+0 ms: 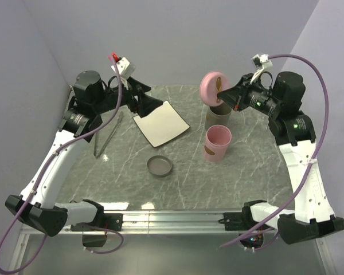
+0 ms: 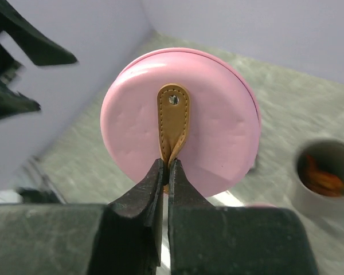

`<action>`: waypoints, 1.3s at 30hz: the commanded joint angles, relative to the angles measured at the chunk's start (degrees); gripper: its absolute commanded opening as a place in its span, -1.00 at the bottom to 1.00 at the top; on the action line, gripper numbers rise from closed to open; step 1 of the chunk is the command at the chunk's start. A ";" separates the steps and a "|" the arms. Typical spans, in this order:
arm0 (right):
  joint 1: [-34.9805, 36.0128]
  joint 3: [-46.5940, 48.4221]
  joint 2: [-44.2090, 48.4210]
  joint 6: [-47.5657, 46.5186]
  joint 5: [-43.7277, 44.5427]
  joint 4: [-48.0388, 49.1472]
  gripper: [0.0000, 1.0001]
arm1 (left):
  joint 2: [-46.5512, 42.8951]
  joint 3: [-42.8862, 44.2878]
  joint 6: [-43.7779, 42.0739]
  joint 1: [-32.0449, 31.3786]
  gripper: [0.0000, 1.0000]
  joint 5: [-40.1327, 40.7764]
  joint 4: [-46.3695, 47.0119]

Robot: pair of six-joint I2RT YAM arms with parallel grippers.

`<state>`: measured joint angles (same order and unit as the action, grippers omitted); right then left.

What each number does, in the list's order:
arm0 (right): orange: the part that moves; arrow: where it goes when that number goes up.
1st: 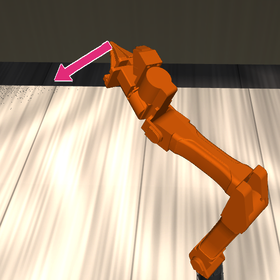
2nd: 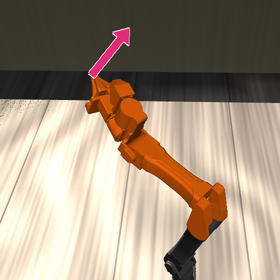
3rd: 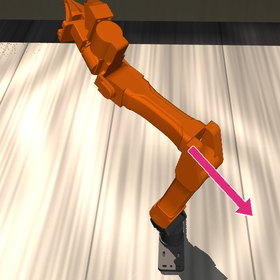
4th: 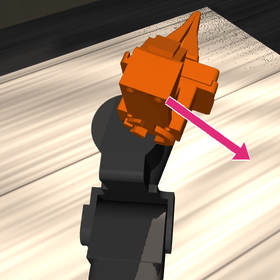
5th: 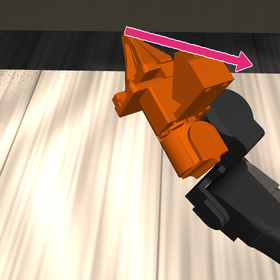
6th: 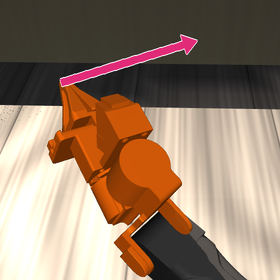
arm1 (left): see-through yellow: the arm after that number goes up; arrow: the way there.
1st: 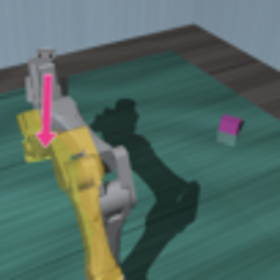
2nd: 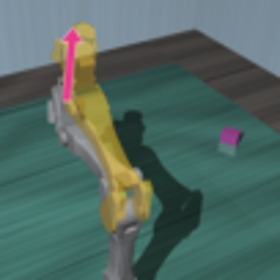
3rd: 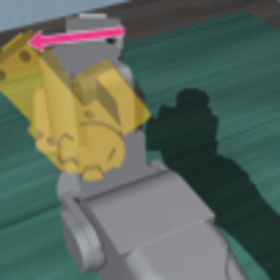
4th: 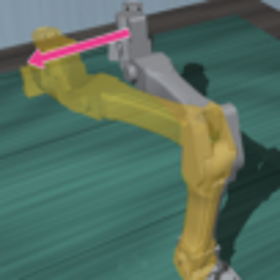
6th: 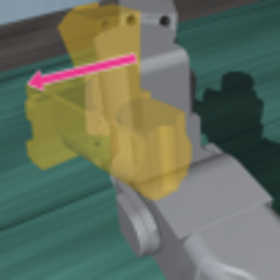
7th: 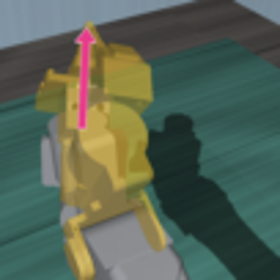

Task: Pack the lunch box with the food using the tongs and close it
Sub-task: Close the box lid on the packing box.

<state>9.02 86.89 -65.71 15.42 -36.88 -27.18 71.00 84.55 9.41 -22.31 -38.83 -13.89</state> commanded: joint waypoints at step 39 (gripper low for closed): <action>2.94 16.91 -29.39 -38.09 15.70 -52.11 -1.00 | 6.08 -0.79 -6.16 0.86 0.91 12.29 -17.75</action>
<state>12.08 103.55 -95.94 -20.47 -20.45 -77.12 77.12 82.83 3.64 -21.61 -26.02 -32.21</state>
